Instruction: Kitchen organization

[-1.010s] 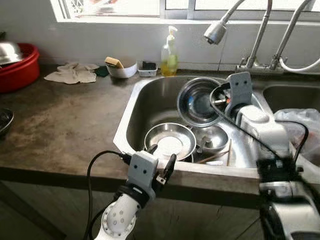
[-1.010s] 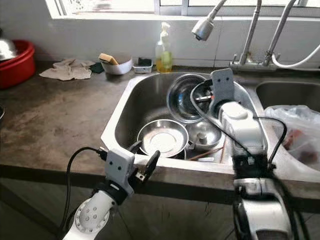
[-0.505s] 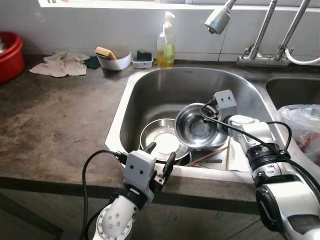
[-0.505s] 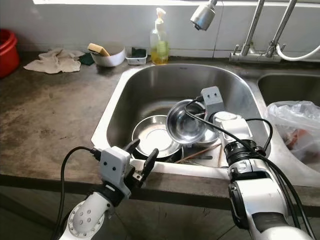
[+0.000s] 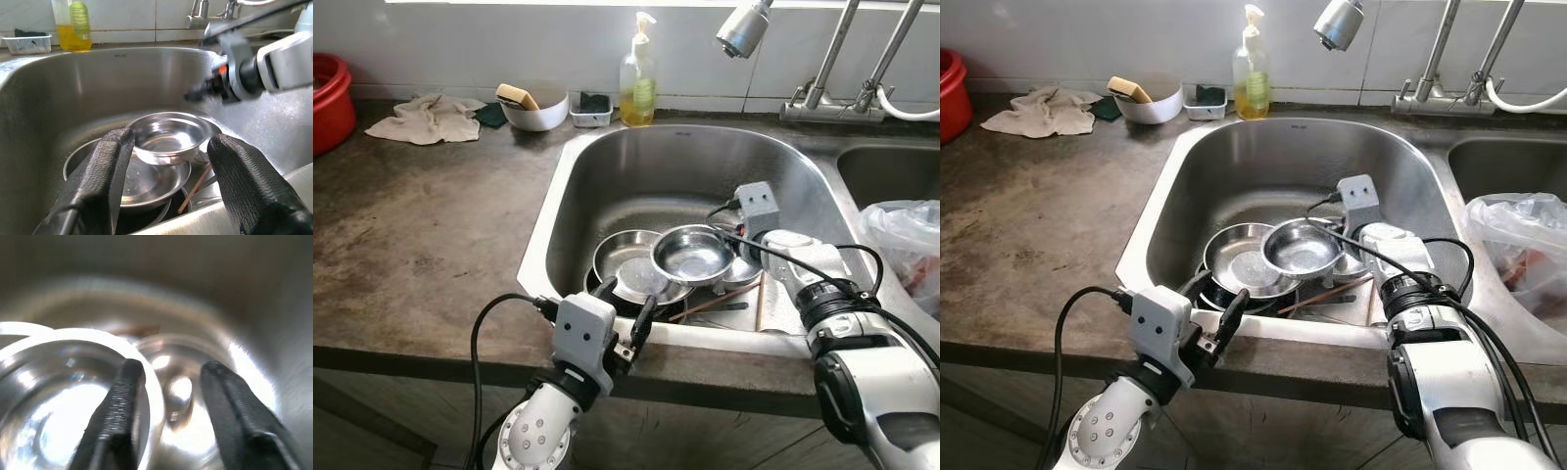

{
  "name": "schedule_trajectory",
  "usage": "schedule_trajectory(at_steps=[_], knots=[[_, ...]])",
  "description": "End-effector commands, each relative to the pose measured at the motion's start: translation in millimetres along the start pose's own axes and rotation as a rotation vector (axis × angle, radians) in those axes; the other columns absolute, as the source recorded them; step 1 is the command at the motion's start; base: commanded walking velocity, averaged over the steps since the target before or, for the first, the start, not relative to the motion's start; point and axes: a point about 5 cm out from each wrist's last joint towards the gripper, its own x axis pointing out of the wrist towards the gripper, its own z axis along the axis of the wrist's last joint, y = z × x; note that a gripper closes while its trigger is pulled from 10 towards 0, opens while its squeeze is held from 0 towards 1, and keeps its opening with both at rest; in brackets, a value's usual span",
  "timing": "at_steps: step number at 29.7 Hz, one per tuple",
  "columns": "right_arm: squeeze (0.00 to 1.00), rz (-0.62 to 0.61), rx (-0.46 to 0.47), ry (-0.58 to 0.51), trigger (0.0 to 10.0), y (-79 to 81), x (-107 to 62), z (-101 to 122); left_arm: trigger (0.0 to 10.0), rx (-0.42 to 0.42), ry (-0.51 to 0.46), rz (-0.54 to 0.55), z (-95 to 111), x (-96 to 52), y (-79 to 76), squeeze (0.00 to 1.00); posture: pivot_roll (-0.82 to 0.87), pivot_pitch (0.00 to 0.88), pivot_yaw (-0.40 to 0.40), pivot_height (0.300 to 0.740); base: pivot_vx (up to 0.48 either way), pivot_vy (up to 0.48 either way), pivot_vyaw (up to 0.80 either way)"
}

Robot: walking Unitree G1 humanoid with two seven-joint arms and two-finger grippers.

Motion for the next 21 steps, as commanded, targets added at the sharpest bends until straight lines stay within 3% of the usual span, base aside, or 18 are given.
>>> schedule_trajectory(at_steps=[1,2,7,8,10,21], knots=[[0.98,-0.032,0.022,-0.129,10.0,-3.8,-5.9,23,10.0,-0.001,0.068,0.004,-13,-0.8,0.8,0.0,0.21,0.181,-0.026,0.74,0.0,0.0,0.0],[0.0,-0.043,0.021,-0.157,10.0,-4.5,-8.2,27,10.0,-0.001,0.068,0.004,-13,-0.3,0.9,0.0,0.21,0.175,-0.023,0.74,0.0,0.0,0.0],[0.0,-0.105,0.025,-0.378,10.0,-4.5,-34.5,49,10.0,0.006,0.058,-0.003,-14,5.1,2.1,0.0,0.2,0.148,-0.02,0.74,0.0,0.0,0.0],[0.0,-0.105,0.025,-0.378,10.0,-4.5,-34.5,49,10.0,0.006,0.058,-0.003,-14,5.1,2.1,0.0,0.2,0.148,-0.02,0.74,0.0,0.0,0.0],[0.0,-0.122,0.003,-0.46,10.0,-1.6,-50.2,49,10.0,0.008,0.051,0.001,-14,7.1,3.9,0.0,0.2,0.138,-0.019,0.74,0.0,0.0,0.0],[0.0,-0.121,-0.029,-0.6,10.0,20.1,-104.5,22,10.0,0.015,0.029,0.006,-13,10.9,7.8,0.0,0.18,0.1,-0.013,0.74,0.0,0.0,0.0]])
